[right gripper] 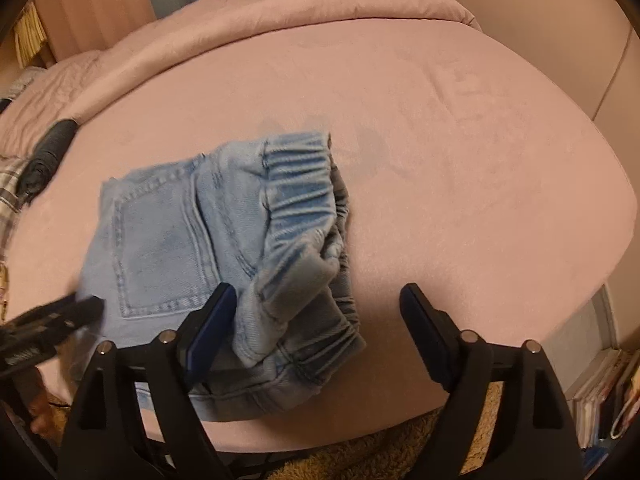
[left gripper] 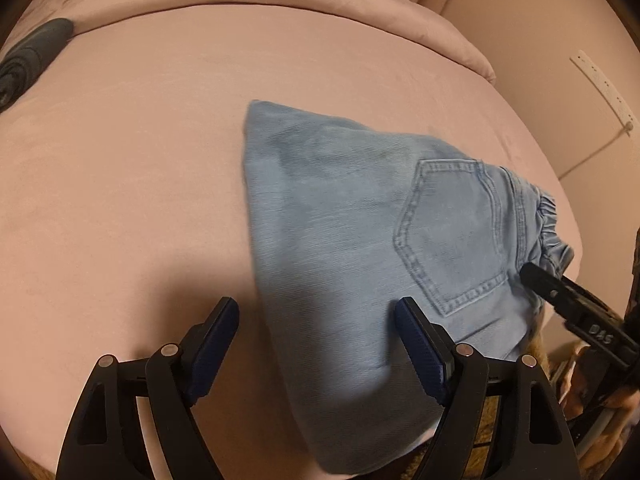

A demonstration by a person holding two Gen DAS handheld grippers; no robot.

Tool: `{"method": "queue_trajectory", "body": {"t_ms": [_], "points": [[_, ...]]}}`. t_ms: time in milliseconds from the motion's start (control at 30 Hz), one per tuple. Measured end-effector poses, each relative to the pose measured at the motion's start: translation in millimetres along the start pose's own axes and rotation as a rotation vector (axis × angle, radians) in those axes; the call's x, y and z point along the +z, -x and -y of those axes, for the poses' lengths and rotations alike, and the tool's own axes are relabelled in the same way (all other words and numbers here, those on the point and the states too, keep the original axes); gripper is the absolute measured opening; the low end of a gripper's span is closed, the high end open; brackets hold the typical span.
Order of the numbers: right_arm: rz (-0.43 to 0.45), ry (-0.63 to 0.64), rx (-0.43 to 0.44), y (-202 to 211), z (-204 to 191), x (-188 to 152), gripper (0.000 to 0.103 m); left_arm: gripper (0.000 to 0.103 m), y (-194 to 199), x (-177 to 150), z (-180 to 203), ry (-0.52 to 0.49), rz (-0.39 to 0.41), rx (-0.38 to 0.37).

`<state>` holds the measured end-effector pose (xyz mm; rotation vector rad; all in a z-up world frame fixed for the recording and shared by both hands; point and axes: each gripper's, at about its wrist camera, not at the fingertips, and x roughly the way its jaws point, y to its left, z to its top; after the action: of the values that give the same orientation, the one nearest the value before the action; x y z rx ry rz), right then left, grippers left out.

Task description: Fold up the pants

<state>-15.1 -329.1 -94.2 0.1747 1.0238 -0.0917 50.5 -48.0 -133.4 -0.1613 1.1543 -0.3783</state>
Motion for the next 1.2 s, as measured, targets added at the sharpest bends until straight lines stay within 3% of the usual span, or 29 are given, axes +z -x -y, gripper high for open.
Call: {"method": "queue_trajectory", "body": {"t_ms": [100, 267, 400, 733, 800, 900, 967, 1133, 1200], "points": [[0.018, -0.035, 0.14, 4, 13, 7, 0.103, 0.087, -12, 7, 1, 0.018, -0.024, -0.026], [-0.013, -0.104, 0.215, -16, 36, 20, 0.1, 0.088, -16, 10, 7, 0.017, -0.029, -0.009], [-0.076, -0.13, 0.33, -37, 40, 23, 0.092, 0.088, -20, 12, 12, 0.017, -0.035, -0.009], [-0.094, 0.011, 0.328, -57, -10, 24, 0.088, 0.088, -12, 13, 4, 0.017, -0.035, -0.002], [-0.09, 0.023, 0.309, -60, -16, 26, 0.085, 0.084, -13, 13, 8, 0.009, -0.027, 0.005], [-0.081, 0.019, 0.318, -58, -18, 27, 0.072, 0.076, -12, 11, 11, 0.014, -0.011, 0.013], [-0.076, 0.002, 0.33, -57, -16, 26, 0.061, 0.063, -10, 10, 13, 0.022, 0.006, 0.025], [-0.05, -0.029, 0.348, -45, -14, 22, 0.053, 0.044, 3, 12, 28, 0.016, 0.033, 0.106], [-0.025, -0.01, 0.345, -34, -20, 23, 0.048, 0.042, 12, 13, 35, -0.001, 0.044, 0.11]]}}
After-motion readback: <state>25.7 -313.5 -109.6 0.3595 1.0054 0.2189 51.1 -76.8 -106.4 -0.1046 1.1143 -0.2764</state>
